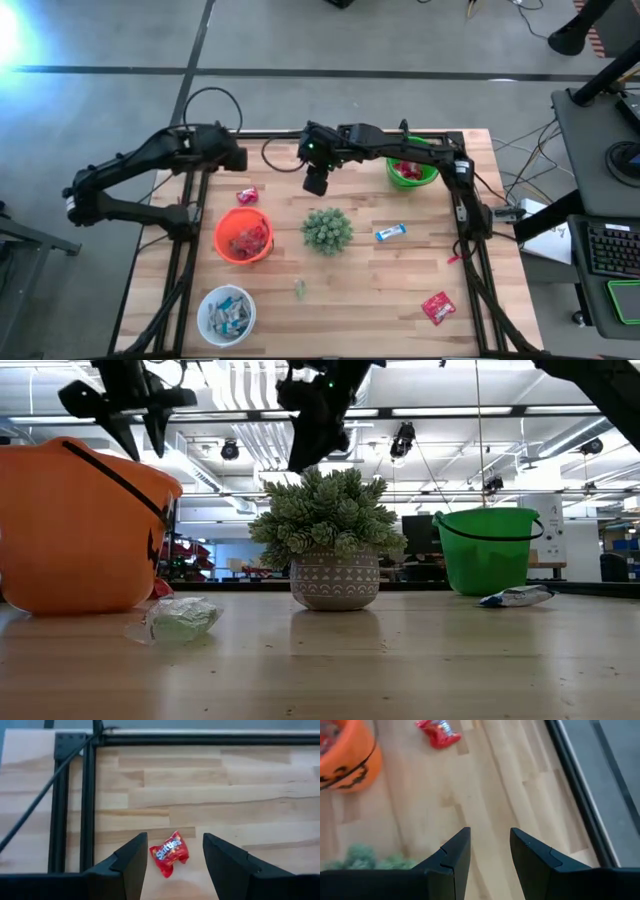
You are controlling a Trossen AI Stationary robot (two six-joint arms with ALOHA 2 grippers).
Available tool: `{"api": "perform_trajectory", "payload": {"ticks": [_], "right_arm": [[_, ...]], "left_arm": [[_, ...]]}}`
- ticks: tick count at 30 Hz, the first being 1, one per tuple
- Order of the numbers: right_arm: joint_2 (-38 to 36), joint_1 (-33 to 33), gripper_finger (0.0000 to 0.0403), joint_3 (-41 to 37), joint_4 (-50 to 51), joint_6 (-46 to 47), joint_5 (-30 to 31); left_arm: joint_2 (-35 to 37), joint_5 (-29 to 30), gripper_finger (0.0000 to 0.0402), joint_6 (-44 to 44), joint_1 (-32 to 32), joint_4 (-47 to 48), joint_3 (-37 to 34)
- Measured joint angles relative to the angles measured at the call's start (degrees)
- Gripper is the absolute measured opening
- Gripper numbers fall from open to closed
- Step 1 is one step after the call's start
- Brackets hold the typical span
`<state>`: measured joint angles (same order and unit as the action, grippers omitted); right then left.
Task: Sort candy
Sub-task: Put the red candy into the green bucket
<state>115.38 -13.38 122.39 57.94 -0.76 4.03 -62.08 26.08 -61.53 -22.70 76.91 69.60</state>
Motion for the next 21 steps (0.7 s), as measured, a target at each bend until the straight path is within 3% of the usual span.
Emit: {"api": "perform_trajectory", "payload": {"ticks": [9,21], "right_arm": [[0.3,-4.5,0.013,-2.7,-2.6,-0.3,0.0],[0.3,-6.8,0.013,-6.8,-5.5,-2.4,-4.0]], "left_arm": [[-4.6,-10.3,0.0174,6.2,-4.8,-5.5,0.0],[-13.8,-15.8,0.0174,10.9,-6.2,-6.5,0.0]]}}
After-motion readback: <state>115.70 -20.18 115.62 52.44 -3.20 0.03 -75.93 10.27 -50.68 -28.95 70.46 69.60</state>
